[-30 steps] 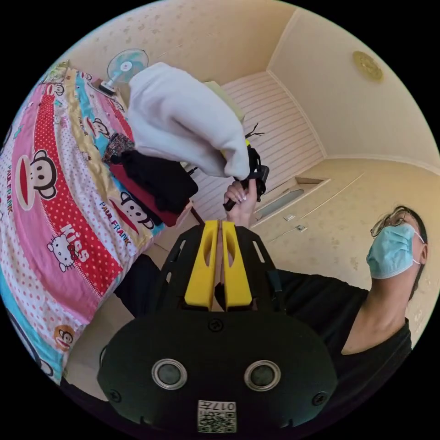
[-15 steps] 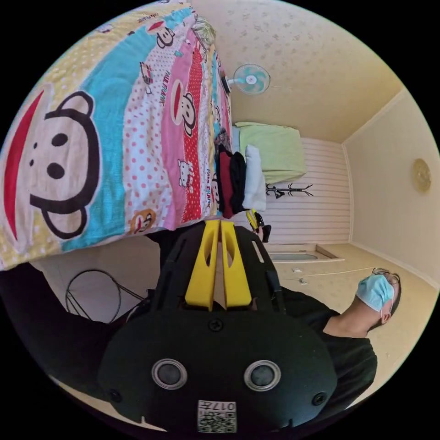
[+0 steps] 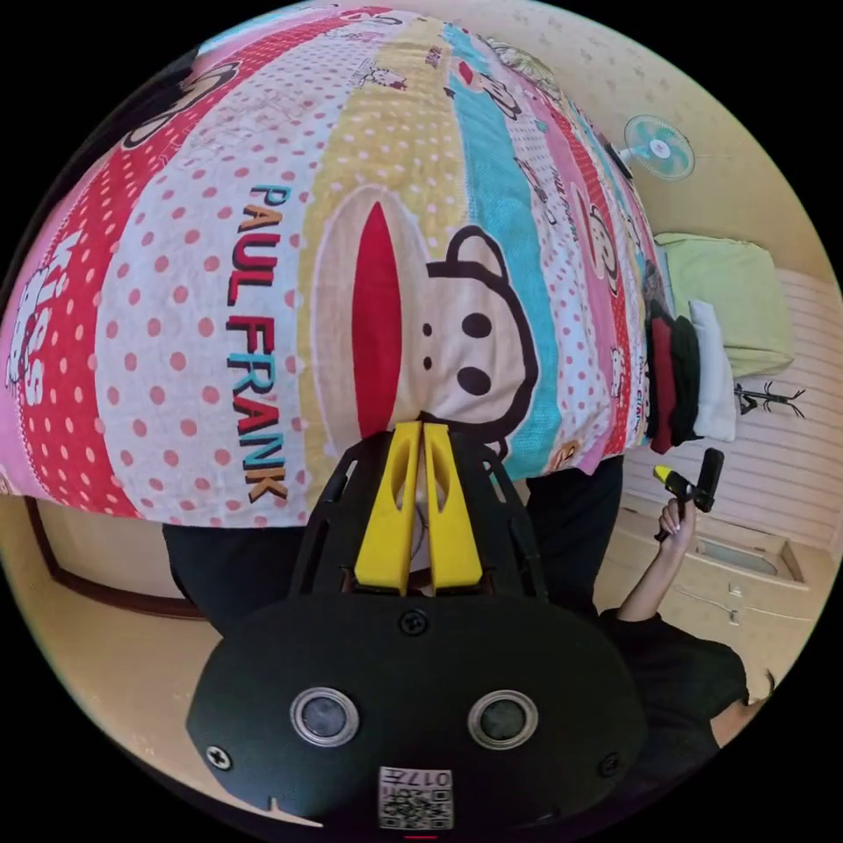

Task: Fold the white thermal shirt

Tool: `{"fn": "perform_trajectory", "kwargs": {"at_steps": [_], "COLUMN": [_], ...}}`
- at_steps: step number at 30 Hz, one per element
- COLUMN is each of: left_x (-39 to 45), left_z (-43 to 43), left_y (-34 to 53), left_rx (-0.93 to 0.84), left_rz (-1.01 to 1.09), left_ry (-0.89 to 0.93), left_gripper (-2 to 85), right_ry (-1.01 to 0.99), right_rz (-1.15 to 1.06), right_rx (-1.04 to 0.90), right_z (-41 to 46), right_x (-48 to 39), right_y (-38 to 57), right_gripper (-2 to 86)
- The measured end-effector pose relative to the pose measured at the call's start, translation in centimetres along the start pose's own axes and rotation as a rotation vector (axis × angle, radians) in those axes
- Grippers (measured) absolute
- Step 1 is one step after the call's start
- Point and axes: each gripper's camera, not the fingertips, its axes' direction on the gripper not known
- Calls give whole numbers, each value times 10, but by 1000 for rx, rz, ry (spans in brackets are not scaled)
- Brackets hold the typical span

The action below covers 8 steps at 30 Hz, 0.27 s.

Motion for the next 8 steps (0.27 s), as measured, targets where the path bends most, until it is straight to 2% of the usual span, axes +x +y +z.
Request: {"fn": "perform_trajectory", "kwargs": {"at_steps": [4,6,8], "left_x": [-17,-22,-29], "left_z": [-31,-64,-106], "left_y": [33,56,80], "left_rx": [95,227,383], "left_rz": [48,76,38], "left_ry": [209,186,59], "left_gripper": [-9,-8,-5], "right_ry": [8,104,276], "right_rz": [-150,-202,-224], "right_rx": [-212,-291,-354], "right_z": [106,152,219], "right_x": [-66,-94,-122], "right_y": [-90,-126,-171], "right_gripper": [5,4,4]}}
